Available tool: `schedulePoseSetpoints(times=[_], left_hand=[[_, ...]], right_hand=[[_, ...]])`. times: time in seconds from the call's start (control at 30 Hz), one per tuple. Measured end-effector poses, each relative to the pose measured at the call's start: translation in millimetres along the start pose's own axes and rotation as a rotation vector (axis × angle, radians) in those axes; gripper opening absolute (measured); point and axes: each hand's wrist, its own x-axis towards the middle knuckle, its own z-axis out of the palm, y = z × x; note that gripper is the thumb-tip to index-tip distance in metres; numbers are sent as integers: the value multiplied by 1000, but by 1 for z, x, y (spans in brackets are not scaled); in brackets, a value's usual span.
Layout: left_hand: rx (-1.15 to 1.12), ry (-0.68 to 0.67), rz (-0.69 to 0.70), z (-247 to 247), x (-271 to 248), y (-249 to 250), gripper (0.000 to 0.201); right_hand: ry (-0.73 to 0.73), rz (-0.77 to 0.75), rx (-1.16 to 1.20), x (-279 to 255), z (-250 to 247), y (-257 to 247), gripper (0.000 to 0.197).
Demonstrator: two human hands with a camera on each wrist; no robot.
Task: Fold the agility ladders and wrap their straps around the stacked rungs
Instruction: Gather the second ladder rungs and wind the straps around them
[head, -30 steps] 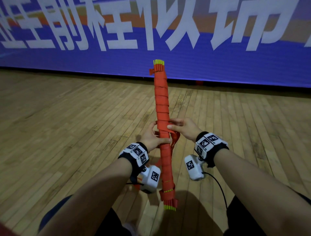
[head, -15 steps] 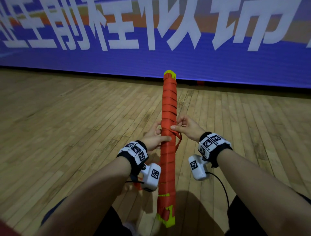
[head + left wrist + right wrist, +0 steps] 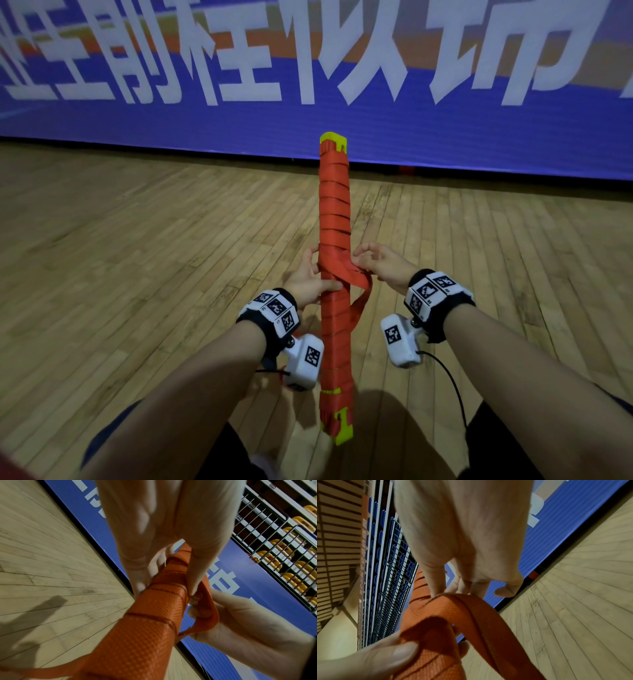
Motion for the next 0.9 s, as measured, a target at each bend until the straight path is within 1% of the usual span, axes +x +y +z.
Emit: schedulePoseSetpoints(times=[0.07, 0.17, 0.27, 0.43, 0.57, 0.67, 0.77, 0.9], left_hand=[[3, 5, 6, -1, 1, 0, 81], [16, 14, 9, -1, 2, 0, 80], [12, 22, 9, -2, 3, 2, 78], [-3, 45, 23, -3, 2, 1, 78], [-10, 47, 16, -4, 2, 0, 83], [-14, 43, 8, -4, 1, 1, 83], [-17, 36, 5, -6, 1, 1, 84], [-16, 54, 2, -10, 3, 0, 84]], right_hand=[[-33, -23, 18, -2, -1, 0, 19], [-67, -58, -21, -7, 0, -5, 24], [-80, -74, -29, -14, 1, -13, 20], [-131, -56, -40, -11, 4, -11, 3], [-205, -32, -136, -6, 3, -7, 7], [-186, -18, -175, -5, 0, -6, 7], [-122, -4, -190, -6, -3, -6, 7], [-115, 16, -195, -2, -3, -2, 19]])
